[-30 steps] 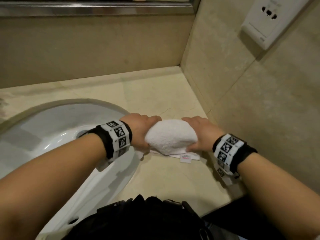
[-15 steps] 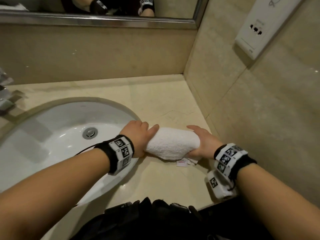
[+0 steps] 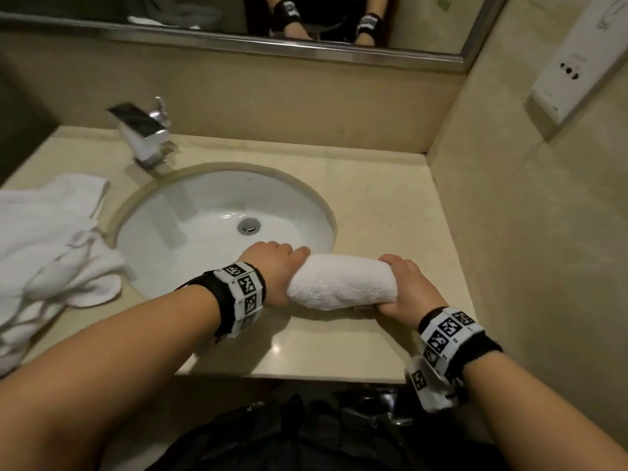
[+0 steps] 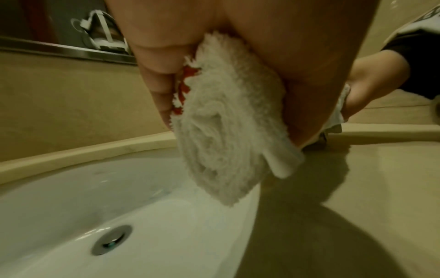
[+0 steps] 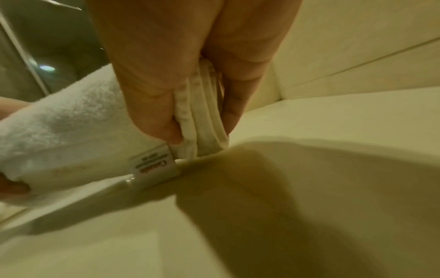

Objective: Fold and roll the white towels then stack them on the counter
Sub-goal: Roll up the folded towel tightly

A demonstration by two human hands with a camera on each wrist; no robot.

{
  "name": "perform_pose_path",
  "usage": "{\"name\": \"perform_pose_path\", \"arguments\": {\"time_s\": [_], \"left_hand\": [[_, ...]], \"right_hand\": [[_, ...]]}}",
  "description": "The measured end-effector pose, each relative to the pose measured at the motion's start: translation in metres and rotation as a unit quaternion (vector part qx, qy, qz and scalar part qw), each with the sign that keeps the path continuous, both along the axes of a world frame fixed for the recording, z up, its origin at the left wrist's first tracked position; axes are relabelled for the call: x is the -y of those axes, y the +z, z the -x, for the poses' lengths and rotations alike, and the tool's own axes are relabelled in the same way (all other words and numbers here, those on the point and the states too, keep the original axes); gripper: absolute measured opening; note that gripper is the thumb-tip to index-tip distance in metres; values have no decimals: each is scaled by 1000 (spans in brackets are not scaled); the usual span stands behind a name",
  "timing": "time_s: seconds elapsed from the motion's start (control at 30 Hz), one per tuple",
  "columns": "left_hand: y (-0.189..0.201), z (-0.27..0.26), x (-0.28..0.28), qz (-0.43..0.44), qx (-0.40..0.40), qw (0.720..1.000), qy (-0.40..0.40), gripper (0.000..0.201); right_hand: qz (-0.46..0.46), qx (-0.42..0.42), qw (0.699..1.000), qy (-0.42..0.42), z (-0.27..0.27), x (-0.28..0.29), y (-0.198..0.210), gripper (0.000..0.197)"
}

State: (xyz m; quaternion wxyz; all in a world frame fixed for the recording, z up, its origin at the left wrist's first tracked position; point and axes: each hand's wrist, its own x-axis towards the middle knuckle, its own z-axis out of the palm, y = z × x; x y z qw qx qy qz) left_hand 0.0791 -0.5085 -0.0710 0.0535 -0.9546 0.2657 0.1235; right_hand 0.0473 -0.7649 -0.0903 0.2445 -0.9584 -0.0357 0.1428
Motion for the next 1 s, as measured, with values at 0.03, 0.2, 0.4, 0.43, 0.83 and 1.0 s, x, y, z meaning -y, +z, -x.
{"name": "perform_pose_path", "arguments": {"time_s": [0.03,0.2,0.4,0.43,0.83,1.0], "left_hand": [[5,3,-13,-5,6,1000,10,72],[31,5,-82,-23,33,997,60,73],[65,-30,-209,-36,77,991,105,71],[70,-39,-232,-42,85,989,111,68],[78,-157,-499,-95,127,969,188,52],[44,-216,-537,-57,113,963,240,51]], "right_hand": [[-1,2,1000,16,-4,-12,3,68],[-10,35,997,70,-28,-76,23,70],[-32,86,989,120,-80,-205,47,65],[-42,94,987,124,-90,-230,49,62],[-92,83,984,125,-209,-516,50,64],[-51,68,992,94,-261,-565,42,62]]}}
